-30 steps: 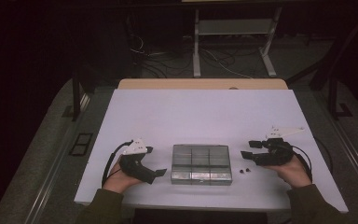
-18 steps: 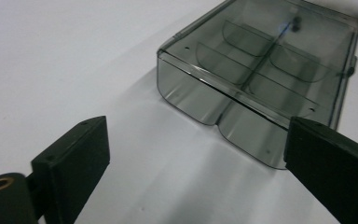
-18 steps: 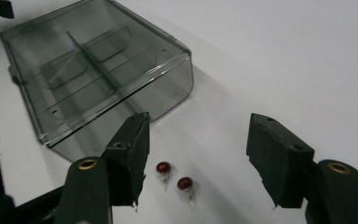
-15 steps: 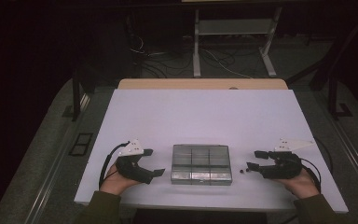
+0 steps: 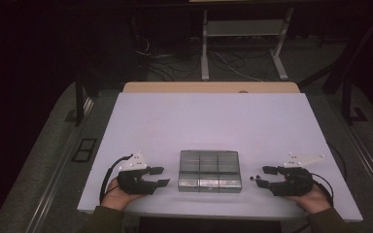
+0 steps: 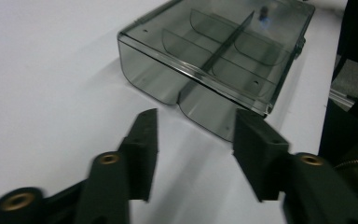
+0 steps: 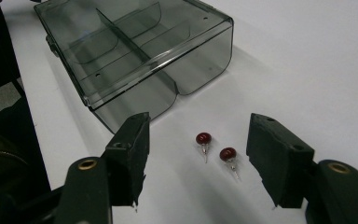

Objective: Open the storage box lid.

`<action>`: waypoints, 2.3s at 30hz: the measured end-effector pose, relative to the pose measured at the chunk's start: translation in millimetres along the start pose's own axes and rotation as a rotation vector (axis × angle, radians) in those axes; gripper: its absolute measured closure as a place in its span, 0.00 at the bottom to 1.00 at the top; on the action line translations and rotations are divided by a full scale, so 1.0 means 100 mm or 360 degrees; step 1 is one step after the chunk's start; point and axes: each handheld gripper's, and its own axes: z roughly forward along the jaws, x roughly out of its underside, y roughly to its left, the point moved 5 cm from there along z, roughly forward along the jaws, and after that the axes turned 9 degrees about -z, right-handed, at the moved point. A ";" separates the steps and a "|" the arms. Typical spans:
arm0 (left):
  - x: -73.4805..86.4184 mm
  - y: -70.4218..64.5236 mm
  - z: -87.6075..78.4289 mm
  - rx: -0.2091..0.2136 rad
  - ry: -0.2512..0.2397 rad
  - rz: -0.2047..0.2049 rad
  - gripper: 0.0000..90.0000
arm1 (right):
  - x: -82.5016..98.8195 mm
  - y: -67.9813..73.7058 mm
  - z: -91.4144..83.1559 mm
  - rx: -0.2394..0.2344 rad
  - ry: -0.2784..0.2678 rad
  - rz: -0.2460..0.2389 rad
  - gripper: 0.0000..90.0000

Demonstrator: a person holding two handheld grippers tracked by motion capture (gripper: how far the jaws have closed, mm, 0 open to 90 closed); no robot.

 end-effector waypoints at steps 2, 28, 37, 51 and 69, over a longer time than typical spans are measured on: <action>0.01 -0.02 0.01 0.0028 0.0016 0.0011 0.68 | 0.00 0.00 0.01 0.0001 0.0001 0.0008 0.43; 0.05 -0.21 0.19 0.0236 0.0173 0.0084 0.99 | 0.02 0.00 0.04 -0.0006 0.0022 0.0000 0.43; 0.04 -0.21 0.19 0.0236 0.0159 0.0077 0.99 | 0.01 0.05 0.07 -0.0075 0.0026 -0.0030 0.46; 0.05 -0.21 0.19 0.0244 0.0159 0.0064 0.99 | -0.07 0.28 0.15 -0.0248 0.0046 -0.0145 0.88; 0.04 -0.20 0.19 0.0248 0.0164 0.0061 0.99 | -0.11 0.40 0.22 -0.0362 0.0065 -0.0190 0.99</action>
